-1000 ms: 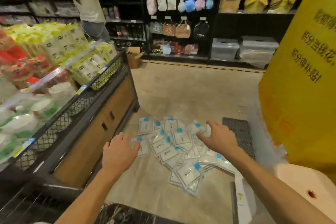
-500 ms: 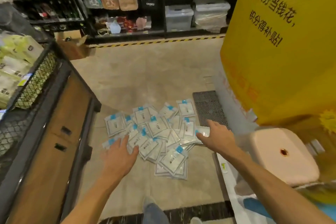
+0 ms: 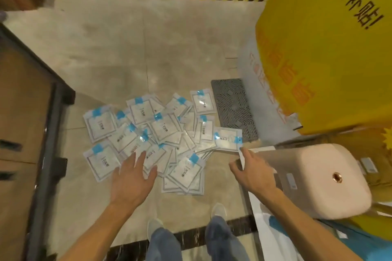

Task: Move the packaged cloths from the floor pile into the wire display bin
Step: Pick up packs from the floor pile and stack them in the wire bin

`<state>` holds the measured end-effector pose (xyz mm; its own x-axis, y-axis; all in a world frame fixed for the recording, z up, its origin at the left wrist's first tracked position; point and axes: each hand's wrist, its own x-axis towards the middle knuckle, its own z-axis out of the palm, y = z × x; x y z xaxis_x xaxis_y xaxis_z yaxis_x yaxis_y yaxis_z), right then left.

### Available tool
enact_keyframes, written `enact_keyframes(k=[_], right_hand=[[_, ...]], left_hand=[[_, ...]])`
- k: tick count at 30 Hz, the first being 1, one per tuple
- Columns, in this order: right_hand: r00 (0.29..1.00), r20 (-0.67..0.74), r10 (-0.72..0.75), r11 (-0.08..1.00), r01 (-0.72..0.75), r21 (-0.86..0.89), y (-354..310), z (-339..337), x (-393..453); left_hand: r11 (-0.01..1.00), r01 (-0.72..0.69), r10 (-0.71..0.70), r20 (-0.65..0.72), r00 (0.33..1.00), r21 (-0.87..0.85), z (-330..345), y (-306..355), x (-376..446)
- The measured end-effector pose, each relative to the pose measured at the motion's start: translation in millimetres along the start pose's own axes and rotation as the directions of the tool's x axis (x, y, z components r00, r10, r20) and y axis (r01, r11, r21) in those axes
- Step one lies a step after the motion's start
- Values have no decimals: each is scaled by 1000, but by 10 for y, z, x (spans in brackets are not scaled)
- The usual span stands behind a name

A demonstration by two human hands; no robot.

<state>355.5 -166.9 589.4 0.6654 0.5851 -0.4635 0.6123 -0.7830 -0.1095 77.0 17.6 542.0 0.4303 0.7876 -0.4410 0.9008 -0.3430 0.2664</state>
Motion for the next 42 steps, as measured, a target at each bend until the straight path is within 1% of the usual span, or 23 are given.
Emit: enact_keyframes(k=[2,6,9,12,15,18,21,22,24,26,27,30,32,34,36,38,39,42], right_hand=[[999,36,0,1000,0,-6,48,387,305],[992,122,-7,1000,10,-23,150,1327,952],[985,171,0,1000,3,-19,215,2031,1402],[979,201,13,1000,-9,-20,299,2870,1869],[973,228,39,999,-37,-12,385,3686,2267],[967,246,61,998,-57,-25,435,4426,2612],[963,248,106,994,-111,8,455,5124,2906],[960,245,136,989,-147,27,450,5328,2983],[947,249,205,969,-231,83,424,5679,3107],[918,283,278,930,-331,161,387,5944,3187],[899,303,317,900,-386,203,367,6050,3216],[856,334,395,820,-493,291,318,6278,3280],[840,345,419,776,-529,344,308,6383,3316],[826,347,445,715,-561,418,339,6430,3348],[818,344,462,649,-576,497,405,6418,3357],[813,348,466,600,-580,551,482,6368,3328],[809,352,470,568,-583,581,531,6351,3306],[795,367,483,449,-585,676,682,6351,3245]], left_hand=[[1000,24,-24,15,1000,-4,377,-79,195],[995,102,-99,93,991,-23,1336,-264,611],[993,122,-119,135,984,-10,2064,-427,918],[991,133,-137,189,972,32,2906,-651,1283],[988,152,-157,208,965,40,3707,-878,1664],[987,157,-162,195,967,38,4378,-1091,2060],[987,154,-160,166,973,49,4993,-1282,2431],[983,175,-182,170,969,52,5185,-1332,2527],[964,263,-266,197,943,46,5525,-1404,2681],[924,383,-370,245,896,-7,5776,-1431,2773],[895,441,-412,259,873,-62,5875,-1434,2805],[819,537,-486,253,837,-202,6044,-1389,2880],[795,561,-514,235,825,-232,6095,-1396,2919],[794,558,-511,233,827,-241,6115,-1443,2937],[815,511,-462,224,858,-275,6100,-1488,2911],[814,471,-425,205,882,-341,6081,-1510,2860],[796,478,-430,211,878,-371,6081,-1506,2843],[720,554,-480,276,833,-418,6100,-1444,2796]])
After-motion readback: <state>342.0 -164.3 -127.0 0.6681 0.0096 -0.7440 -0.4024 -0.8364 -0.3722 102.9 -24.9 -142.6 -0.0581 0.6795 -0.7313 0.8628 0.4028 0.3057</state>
